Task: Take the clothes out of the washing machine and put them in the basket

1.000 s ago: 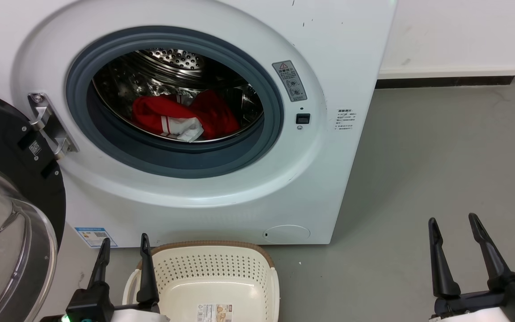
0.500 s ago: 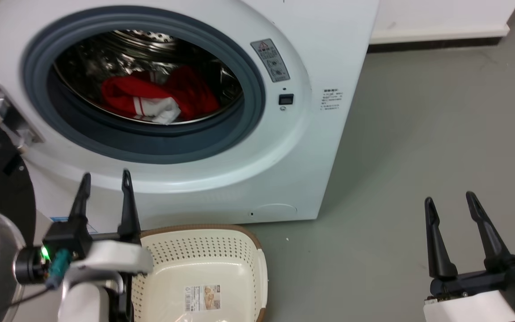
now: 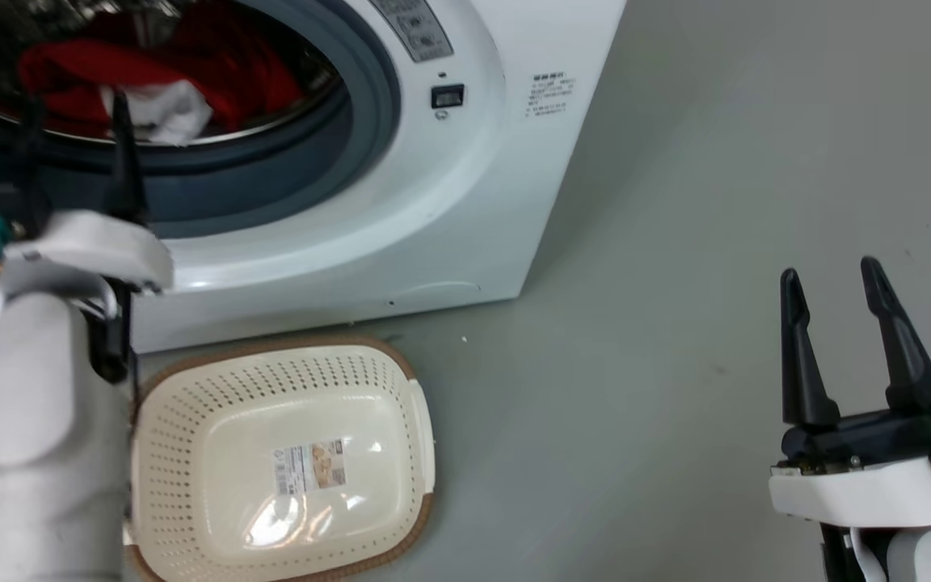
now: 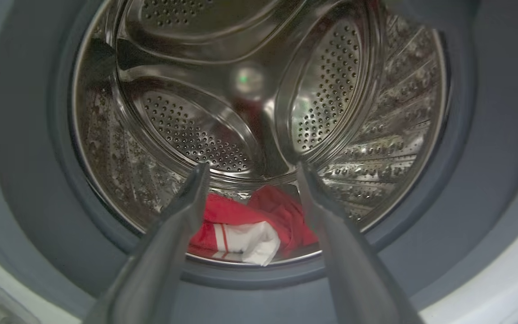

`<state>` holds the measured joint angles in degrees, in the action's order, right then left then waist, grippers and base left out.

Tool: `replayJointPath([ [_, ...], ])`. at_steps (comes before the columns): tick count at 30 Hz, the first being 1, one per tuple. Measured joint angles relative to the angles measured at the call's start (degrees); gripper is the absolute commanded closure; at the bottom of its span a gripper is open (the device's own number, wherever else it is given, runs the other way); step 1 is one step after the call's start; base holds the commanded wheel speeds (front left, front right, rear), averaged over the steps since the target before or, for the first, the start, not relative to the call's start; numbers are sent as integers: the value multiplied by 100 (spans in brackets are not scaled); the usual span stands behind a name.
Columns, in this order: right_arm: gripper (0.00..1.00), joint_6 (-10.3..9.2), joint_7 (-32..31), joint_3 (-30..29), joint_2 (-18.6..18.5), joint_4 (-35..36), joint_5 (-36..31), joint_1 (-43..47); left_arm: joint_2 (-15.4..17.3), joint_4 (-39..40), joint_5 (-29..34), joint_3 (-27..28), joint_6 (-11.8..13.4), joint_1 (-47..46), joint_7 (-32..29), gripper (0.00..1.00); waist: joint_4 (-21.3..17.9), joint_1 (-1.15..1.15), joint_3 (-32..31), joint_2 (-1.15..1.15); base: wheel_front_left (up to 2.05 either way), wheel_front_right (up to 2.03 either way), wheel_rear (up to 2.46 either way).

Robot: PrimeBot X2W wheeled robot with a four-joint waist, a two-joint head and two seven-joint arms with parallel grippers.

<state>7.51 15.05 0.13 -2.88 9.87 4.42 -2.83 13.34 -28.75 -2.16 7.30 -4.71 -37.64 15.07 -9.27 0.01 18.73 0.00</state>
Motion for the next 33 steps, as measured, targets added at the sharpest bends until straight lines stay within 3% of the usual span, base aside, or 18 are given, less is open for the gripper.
replayJointPath([
  [5, 0, 0, 0, -4, -1, 45, 112, -248, 382, -857, 69, -67, -34, -1112, -131, 0, -202, 0, 448, 0, 0, 0, 0],
  [11, 0, 0, 1, 2, 0, 132, 233, -484, 821, -1553, 200, -221, -88, -2173, -1032, 0, -398, 0, 969, 0, 0, 0, 0],
  [21, 0, 0, 1, 30, 0, 241, 421, -786, 1447, -2139, 252, -853, -255, -3618, -3294, 0, -595, 0, 1728, 0, 0, 0, 0],
  [26, 0, 0, 1, 56, -1, 331, 511, -912, 1678, -2170, 108, -1516, -271, -4175, -4420, 0, -686, 0, 2073, 0, 0, 0, 0],
  [33, 0, 0, 1, 124, -1, 427, 641, -1088, 2027, -2084, -185, -1961, -270, -4649, -5721, 0, -834, 0, 2478, 0, 0, 0, 0],
])
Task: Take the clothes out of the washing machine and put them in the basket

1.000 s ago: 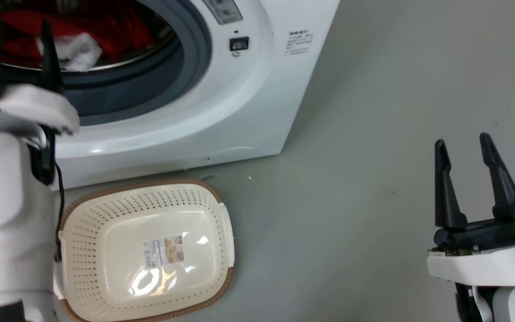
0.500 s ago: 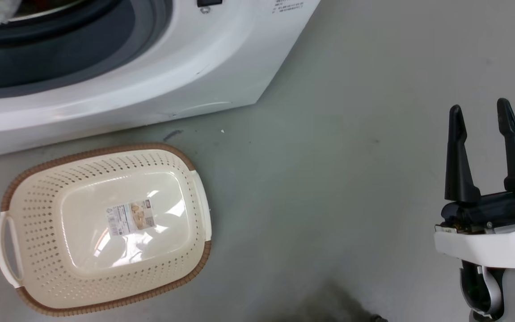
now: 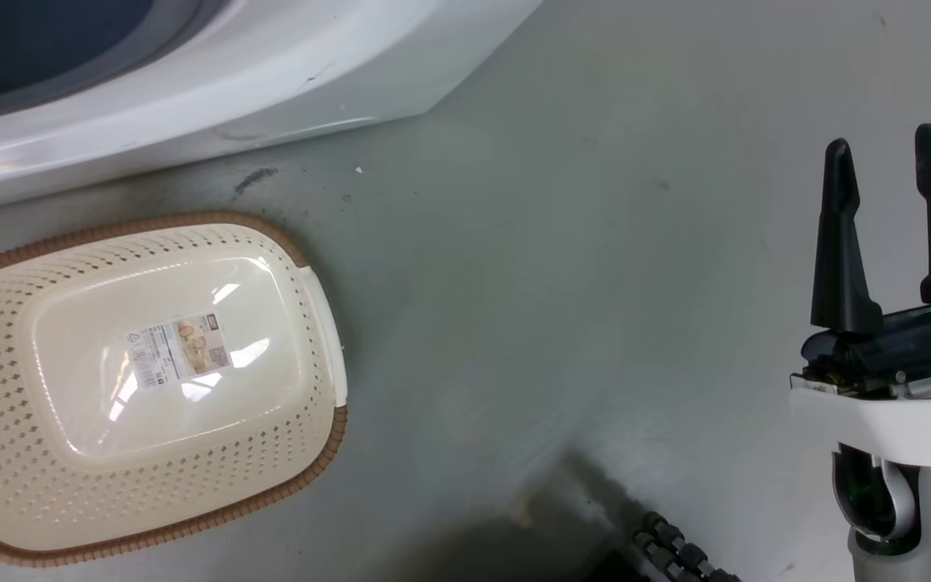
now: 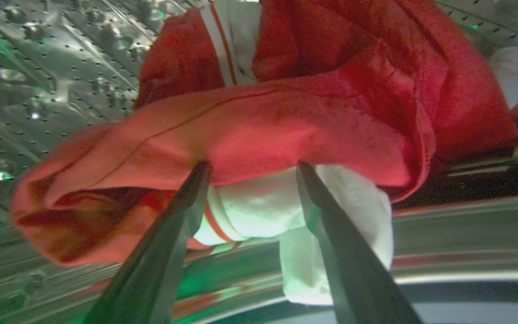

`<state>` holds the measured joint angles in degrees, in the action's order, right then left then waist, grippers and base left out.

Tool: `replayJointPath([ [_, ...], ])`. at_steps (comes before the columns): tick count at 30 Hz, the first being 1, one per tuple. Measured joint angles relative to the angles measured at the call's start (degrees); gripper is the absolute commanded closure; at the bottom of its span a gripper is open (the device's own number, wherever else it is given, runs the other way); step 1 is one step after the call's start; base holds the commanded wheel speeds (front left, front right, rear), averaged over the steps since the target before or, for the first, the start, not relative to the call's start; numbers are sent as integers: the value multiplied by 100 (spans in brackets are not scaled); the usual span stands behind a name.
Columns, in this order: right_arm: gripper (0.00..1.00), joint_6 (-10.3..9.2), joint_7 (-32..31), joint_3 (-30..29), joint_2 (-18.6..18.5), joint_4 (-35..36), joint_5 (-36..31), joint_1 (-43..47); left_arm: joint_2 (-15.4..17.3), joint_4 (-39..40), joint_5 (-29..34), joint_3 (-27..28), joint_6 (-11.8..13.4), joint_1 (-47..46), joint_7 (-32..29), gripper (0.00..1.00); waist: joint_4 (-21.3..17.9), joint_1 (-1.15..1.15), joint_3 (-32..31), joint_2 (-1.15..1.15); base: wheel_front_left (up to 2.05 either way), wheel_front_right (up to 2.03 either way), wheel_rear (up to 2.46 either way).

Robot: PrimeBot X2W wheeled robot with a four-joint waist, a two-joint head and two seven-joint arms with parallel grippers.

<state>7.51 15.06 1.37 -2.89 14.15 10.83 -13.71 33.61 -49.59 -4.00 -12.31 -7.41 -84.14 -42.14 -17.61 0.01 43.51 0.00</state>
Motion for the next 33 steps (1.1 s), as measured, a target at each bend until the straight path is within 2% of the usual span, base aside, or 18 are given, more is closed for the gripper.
replayJointPath([
  [9, 0, 0, 0, 9, 1, 83, 149, -124, 259, 286, -80, -78, 68, -147, -755, 0, -176, 0, 411, 0, 0, 0, 0],
  [15, 0, 0, 0, 13, 1, 89, 182, -132, 375, 517, -82, -91, 136, -111, -784, 0, -242, 0, 536, 0, 0, 0, 0],
  [16, 0, 0, 0, 15, 1, 83, 182, -135, 381, 536, -87, -110, 135, -97, -793, 15, -242, 0, 537, 0, 0, 0, 0],
  [17, 0, 0, 0, 20, 1, 82, 181, -140, 389, 556, -89, -125, 135, -85, -784, 87, -240, 0, 534, 0, 0, 0, 0],
  [18, 0, 0, 0, 24, 1, 75, 181, -142, 390, 567, -92, -145, 133, -67, -760, 100, -237, 0, 525, 0, 0, 0, 0],
  [21, 0, 0, 0, 35, 1, 64, 174, -154, 404, 564, -141, -193, 99, 35, -604, 100, -222, 0, 466, 0, 0, 0, 0],
  [25, 0, 0, 0, 46, 2, 64, 130, -156, 445, 522, -190, -194, 87, 117, -81, 100, -195, -1, 319, 0, 0, 0, 0],
  [33, 0, 0, 0, 66, 2, 10, -29, -69, 275, 24, -393, -205, 83, 493, 1526, 100, -123, -1, -258, 0, 0, 0, 0],
])
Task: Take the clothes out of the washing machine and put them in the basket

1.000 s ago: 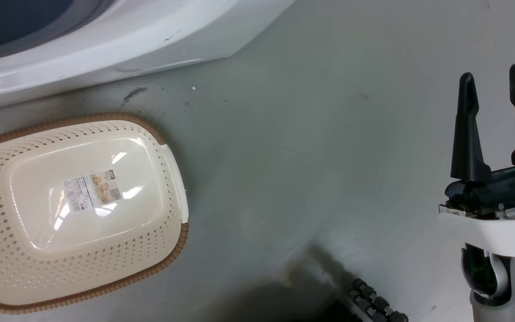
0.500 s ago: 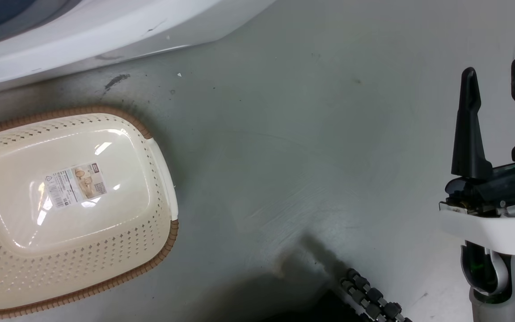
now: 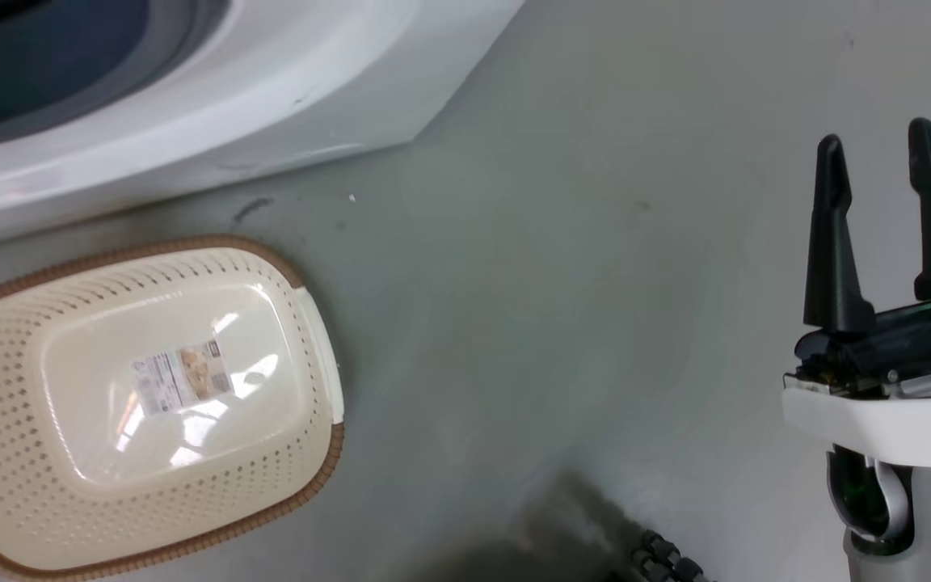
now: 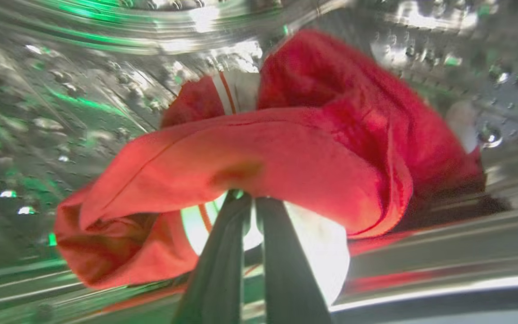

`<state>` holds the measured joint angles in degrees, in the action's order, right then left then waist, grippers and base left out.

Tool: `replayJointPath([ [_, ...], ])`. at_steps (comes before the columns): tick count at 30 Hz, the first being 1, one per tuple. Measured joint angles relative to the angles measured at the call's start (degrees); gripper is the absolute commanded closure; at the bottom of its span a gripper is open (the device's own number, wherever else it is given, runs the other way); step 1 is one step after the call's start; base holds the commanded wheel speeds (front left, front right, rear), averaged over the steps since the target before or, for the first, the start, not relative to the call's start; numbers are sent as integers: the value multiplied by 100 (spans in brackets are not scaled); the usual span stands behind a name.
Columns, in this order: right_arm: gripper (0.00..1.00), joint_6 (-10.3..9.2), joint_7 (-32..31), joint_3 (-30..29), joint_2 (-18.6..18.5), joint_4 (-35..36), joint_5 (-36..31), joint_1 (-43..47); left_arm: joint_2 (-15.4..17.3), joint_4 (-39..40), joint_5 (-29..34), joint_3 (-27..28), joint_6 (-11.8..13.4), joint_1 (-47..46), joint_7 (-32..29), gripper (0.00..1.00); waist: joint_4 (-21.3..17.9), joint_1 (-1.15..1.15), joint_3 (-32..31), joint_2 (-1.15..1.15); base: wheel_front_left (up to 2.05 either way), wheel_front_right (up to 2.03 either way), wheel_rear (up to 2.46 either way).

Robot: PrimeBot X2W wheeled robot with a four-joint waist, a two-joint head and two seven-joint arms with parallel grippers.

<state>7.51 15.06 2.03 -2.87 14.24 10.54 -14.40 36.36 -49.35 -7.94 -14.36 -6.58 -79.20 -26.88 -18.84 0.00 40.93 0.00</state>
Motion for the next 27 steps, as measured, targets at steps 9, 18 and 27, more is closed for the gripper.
replayJointPath([
  [9, 0, 0, 1, 23, 0, -58, -271, 289, -461, -571, -266, -94, -42, 833, 1802, 100, 170, 0, -863, 0, 0, 0, 0],
  [18, 0, 0, 1, 75, 1, -143, -501, 692, -964, -748, -525, -89, 63, 1977, 2977, 100, 380, -1, -1685, 0, 0, 0, 0],
  [27, 0, 0, 2, 76, 1, -272, -683, 1195, -1386, -655, -748, -66, 254, 3055, 3813, 100, 613, -2, -2449, 0, 0, 0, 0],
])
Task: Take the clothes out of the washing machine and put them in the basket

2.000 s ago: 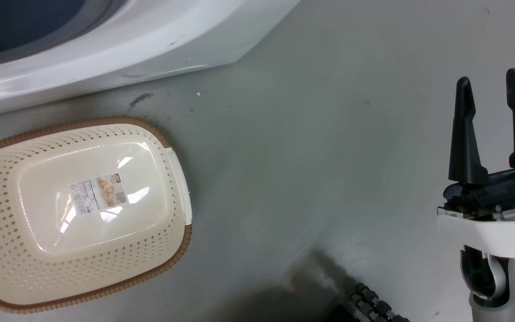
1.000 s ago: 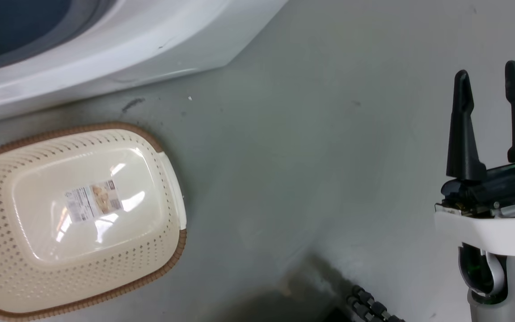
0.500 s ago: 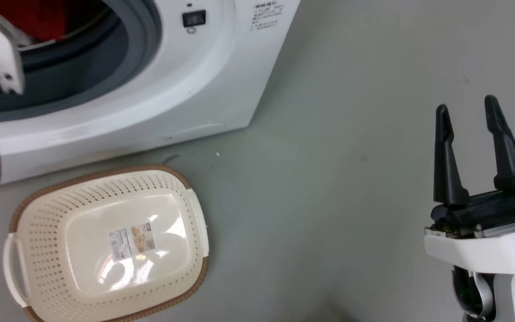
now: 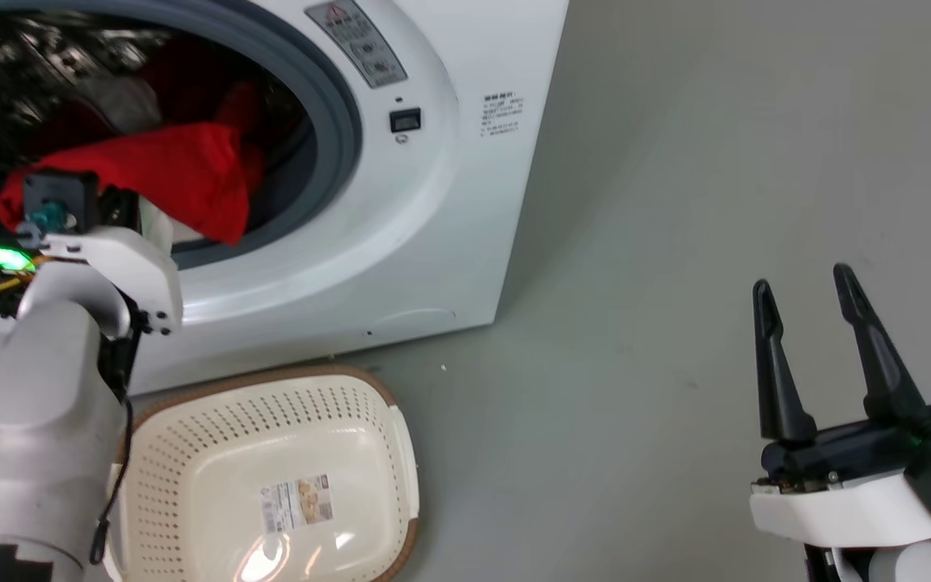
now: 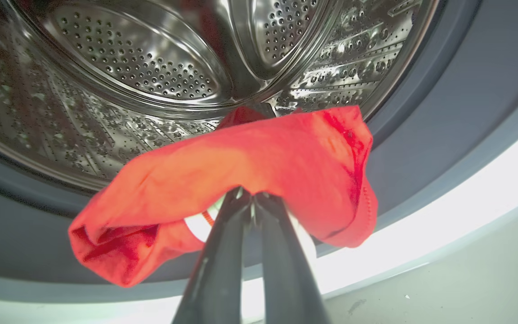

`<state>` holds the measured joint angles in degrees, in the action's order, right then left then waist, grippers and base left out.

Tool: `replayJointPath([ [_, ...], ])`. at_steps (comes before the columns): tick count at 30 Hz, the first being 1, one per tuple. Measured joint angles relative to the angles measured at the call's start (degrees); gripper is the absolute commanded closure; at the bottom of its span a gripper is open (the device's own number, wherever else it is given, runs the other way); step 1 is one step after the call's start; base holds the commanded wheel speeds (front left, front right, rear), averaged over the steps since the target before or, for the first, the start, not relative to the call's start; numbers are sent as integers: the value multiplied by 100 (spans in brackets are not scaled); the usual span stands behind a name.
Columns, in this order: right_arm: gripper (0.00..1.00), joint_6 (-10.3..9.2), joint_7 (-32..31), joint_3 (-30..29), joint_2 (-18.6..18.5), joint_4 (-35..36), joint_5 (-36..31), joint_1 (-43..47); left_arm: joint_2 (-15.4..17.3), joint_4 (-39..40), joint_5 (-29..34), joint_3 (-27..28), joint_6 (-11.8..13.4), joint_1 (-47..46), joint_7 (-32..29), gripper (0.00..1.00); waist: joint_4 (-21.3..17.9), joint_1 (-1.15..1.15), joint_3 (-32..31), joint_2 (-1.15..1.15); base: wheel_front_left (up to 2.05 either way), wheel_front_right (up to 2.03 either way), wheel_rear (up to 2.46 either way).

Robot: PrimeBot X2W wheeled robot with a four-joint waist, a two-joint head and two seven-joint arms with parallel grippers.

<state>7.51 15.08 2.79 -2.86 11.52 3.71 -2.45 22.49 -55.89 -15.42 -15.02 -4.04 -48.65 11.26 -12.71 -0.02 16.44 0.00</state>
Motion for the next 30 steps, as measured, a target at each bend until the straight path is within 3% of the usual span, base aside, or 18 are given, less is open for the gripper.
replayJointPath([
  [16, 0, 0, 0, 14, -1, -194, -221, 697, -232, 1719, -141, 82, 413, 2032, 366, 100, 355, 0, -1167, 0, 0, 0, 0],
  [30, 0, 0, 0, 42, -2, -243, -229, 957, -250, 3891, -172, -102, 870, 4075, 3, 100, 503, 0, -1720, 0, 0, 0, 0],
])
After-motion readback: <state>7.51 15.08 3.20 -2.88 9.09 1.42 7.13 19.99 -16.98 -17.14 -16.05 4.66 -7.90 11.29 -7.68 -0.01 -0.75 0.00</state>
